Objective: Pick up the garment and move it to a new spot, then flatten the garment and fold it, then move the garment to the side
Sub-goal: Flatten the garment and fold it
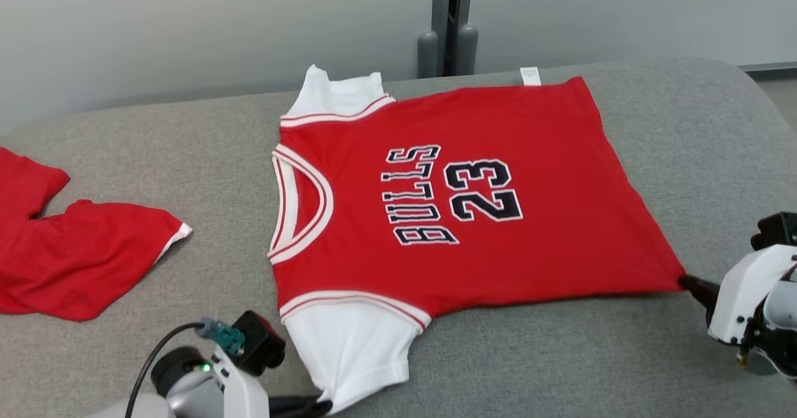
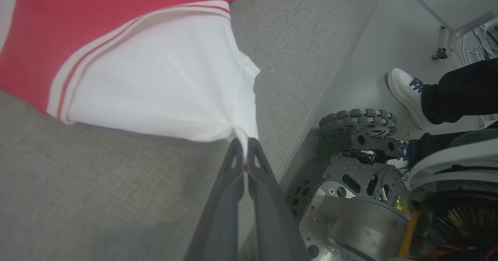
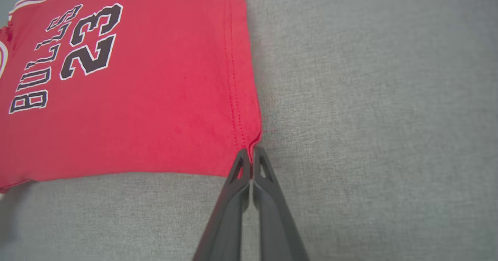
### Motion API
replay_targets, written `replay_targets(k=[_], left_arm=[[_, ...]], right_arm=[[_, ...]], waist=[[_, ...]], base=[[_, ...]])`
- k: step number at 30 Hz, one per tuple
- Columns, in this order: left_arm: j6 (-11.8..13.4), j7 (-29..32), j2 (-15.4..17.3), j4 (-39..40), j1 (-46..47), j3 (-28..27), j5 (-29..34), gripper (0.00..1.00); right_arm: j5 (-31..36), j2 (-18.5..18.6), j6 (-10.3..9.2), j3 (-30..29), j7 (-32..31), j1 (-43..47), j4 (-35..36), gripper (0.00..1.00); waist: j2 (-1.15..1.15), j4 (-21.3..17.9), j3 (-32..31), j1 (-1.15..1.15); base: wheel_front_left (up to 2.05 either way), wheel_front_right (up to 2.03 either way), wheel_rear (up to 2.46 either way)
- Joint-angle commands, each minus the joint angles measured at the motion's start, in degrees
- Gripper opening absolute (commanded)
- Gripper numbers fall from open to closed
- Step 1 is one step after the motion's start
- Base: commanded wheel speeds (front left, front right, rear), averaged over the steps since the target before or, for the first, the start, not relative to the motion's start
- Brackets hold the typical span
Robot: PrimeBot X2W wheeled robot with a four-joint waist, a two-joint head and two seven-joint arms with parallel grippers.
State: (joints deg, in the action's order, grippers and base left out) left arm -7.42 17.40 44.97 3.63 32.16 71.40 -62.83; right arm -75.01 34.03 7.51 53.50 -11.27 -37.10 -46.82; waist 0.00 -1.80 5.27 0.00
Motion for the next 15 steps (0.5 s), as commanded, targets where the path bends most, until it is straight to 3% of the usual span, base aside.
replay_targets(k=[1,15], left_arm=[[0.0,0.6,1.0,0.9,-1.7,0.1,-1.8,0.0],[0.8,6.6,6.9,9.1,-8.5,1.0,-11.3,0.0]], right_arm=[[-1.2,1.4,-0.04,0.2,-1.7,1.5,0.9,0.0],[-9.0,7.9,-0.04,1.7,-18.5,7.8,7.6,0.0]], waist=[[0.0,-0.4,-0.5,0.0],[0.0,-1.8,-2.3,0.0]], base=[[0.0,0.0,0.0],[0.0,0.0,0.0]])
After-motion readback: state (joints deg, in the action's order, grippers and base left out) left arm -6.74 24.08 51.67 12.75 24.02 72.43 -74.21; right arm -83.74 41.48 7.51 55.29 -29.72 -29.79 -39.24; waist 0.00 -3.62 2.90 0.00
